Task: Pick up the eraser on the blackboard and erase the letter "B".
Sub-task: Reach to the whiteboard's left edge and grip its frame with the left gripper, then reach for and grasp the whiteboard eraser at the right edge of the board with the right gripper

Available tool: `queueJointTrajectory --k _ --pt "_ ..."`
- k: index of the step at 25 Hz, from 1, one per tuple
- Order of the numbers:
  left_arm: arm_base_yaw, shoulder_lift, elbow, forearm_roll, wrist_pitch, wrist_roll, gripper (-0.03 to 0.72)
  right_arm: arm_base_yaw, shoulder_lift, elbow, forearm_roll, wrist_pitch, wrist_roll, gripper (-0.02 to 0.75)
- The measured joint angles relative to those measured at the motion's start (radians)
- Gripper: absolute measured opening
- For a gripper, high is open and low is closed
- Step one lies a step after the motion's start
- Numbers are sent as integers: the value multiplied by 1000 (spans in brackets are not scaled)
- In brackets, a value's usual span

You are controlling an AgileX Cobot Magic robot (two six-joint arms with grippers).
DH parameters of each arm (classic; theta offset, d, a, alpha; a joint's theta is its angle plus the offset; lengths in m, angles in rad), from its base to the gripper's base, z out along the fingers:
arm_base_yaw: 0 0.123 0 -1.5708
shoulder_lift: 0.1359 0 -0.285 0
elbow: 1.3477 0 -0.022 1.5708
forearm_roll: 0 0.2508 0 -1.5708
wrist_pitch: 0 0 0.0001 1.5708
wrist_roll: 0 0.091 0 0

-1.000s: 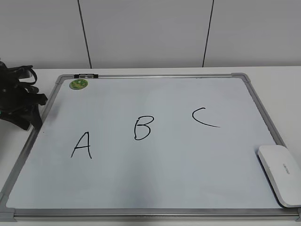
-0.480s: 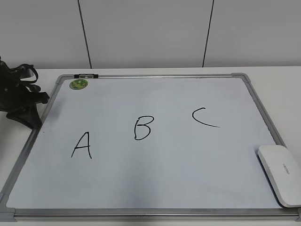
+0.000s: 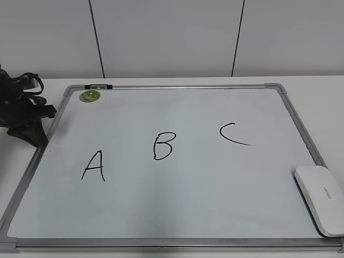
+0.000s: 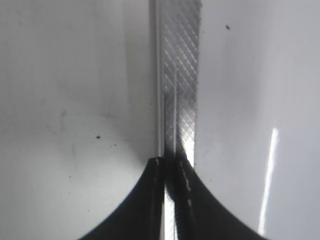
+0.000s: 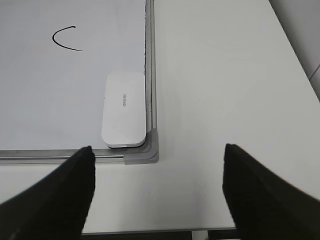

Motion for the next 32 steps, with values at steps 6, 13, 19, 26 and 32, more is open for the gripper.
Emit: queueJointTrajectory --k 6,13,19,26,32 --pt "0 0 0 -2 0 0 22 0 71 -63 37 -74 0 589" --pt "0 0 0 -4 0 0 22 0 308 -118 78 -444 2 589" --pt "0 0 0 -4 2 0 22 0 548 -138 122 -433 -27 589" --pt "0 0 0 -6 2 0 22 0 836 -202 140 -308 -77 589" --pt "0 0 0 -6 2 0 22 8 1035 -208 155 -282 -100 592"
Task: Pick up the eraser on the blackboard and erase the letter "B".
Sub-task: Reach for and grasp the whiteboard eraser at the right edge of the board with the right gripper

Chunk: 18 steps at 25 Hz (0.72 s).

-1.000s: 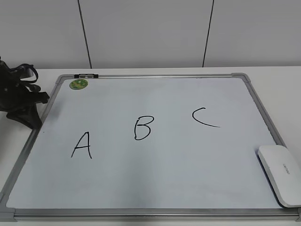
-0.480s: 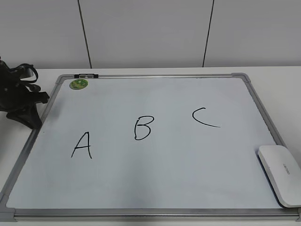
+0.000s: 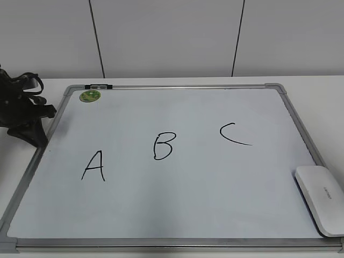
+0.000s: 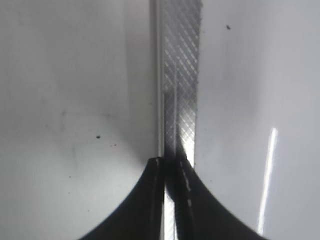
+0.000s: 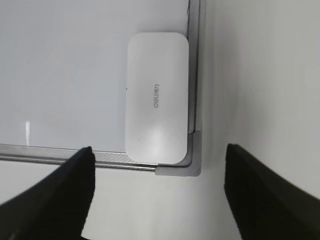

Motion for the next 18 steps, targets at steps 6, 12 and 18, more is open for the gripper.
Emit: queueJointTrajectory --k 6,12,18 --pt "0 0 0 0 0 0 22 2 165 -1 39 -20 -27 661" --pt "0 0 0 0 2 0 22 2 293 -7 59 -82 -64 671" --pt "0 0 0 0 2 0 22 2 407 -50 59 -122 -73 671"
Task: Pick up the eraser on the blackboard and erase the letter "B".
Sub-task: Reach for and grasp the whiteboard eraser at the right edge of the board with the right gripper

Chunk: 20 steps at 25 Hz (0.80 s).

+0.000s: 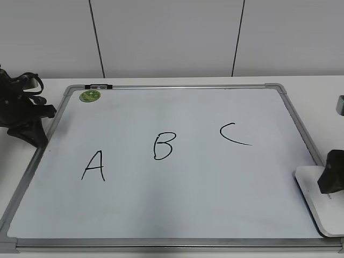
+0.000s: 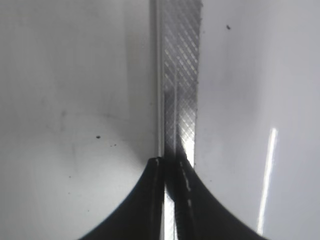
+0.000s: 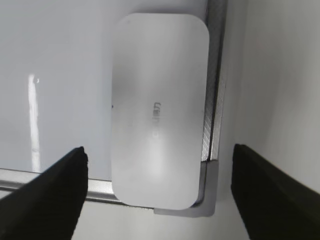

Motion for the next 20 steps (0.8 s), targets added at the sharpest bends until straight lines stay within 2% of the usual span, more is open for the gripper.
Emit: queueJointTrajectory --k 9,20 --pt "0 0 0 0 0 0 22 39 142 -43 -2 -22 -15 671" --pt "0 0 0 0 0 0 22 43 218 -43 -12 -76 -16 662"
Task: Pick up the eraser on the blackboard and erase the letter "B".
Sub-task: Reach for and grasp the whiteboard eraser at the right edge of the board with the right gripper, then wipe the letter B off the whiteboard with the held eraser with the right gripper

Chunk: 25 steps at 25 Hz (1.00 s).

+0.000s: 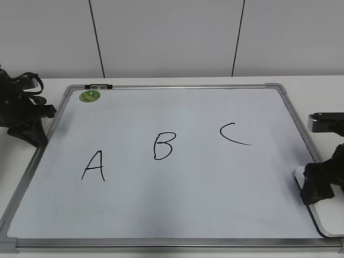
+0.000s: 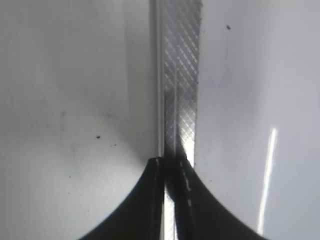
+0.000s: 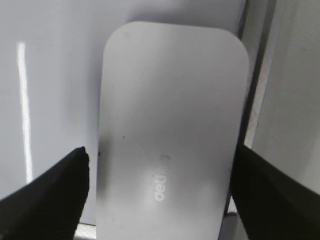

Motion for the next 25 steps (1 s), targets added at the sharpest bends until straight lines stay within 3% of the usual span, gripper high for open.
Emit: queueJointTrajectory --k 7,19,25 --pt "0 0 0 2 0 0 22 0 27 -8 -3 -1 0 536" --pt "0 0 0 2 0 0 22 5 35 -183 9 208 -2 531" --pt "0 0 0 2 2 0 22 107 35 -339 11 271 -2 530"
